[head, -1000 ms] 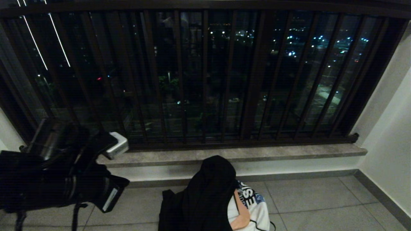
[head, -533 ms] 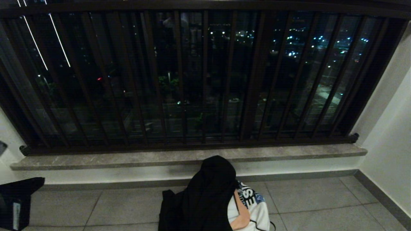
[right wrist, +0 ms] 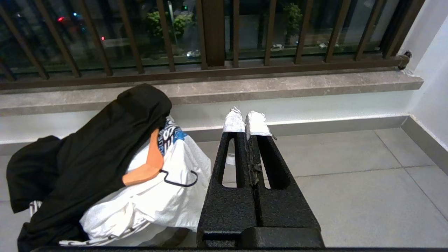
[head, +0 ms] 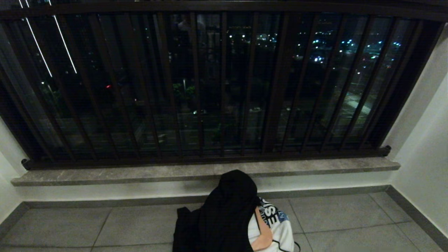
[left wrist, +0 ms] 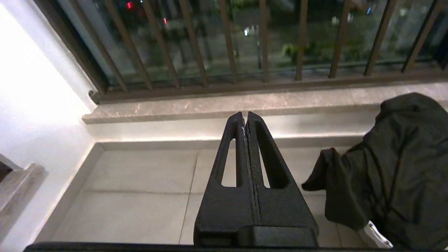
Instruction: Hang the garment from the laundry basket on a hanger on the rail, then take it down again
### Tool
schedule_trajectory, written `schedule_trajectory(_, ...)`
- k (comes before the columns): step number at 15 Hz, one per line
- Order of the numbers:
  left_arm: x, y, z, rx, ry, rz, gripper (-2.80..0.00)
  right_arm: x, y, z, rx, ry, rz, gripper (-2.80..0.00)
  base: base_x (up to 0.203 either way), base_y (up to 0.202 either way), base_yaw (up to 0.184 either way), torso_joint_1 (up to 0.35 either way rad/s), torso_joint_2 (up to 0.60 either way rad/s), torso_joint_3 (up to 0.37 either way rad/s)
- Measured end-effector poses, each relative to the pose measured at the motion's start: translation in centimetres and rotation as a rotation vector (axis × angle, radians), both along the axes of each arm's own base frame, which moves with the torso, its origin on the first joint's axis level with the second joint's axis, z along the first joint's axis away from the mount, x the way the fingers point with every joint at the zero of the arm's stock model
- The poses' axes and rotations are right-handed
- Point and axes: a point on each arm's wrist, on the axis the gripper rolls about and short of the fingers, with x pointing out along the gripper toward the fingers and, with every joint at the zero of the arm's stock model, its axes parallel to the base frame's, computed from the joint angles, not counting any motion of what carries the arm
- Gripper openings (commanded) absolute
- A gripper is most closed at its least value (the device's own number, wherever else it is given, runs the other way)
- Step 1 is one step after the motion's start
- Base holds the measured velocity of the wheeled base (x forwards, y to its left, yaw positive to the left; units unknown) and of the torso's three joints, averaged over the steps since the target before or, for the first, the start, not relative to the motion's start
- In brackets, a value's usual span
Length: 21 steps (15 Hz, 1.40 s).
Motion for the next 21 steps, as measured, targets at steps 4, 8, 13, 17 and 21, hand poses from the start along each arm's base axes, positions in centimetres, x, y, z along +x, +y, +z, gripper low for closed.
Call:
schedule_trajectory(4,-2.1,0.0,-3.5,-0.009,-0.049,-0.01,-2.8,0.0,0.0,0.0,0.0,0.0,0.0,-2.8,0.0,0.0,0.0,0.0,0.0,0.0)
schedule_trajectory(8,-3.0,-0.1,-6.9,-0.035,-0.061,-0.066,-2.8,0.0,0.0,0.0,0.0,0.0,0.0,-2.8,0.0,0.0,0.0,0.0,0.0,0.0)
schedule_trajectory(13,-3.4,-0.2,-10.7,0.0,-0.066,-0.133,-2.8,0.0,0.0,0.0,0.0,0.0,0.0,-2.8,0.0,0.0,0.0,0.0,0.0,0.0)
schedule_trajectory(17,-3.1,-0.3,-12.1,-0.003,-0.037,-0.143,-2.8,0.0,0.0,0.0,0.0,0.0,0.0,-2.8,0.0,0.0,0.0,0.0,0.0,0.0)
schedule_trajectory(21,-2.8,-0.4,-12.7,-0.023,-0.061,-0.186,-2.8,0.0,0.0,0.0,0.0,0.0,0.0,-2.8,0.0,0.0,0.0,0.0,0.0,0.0)
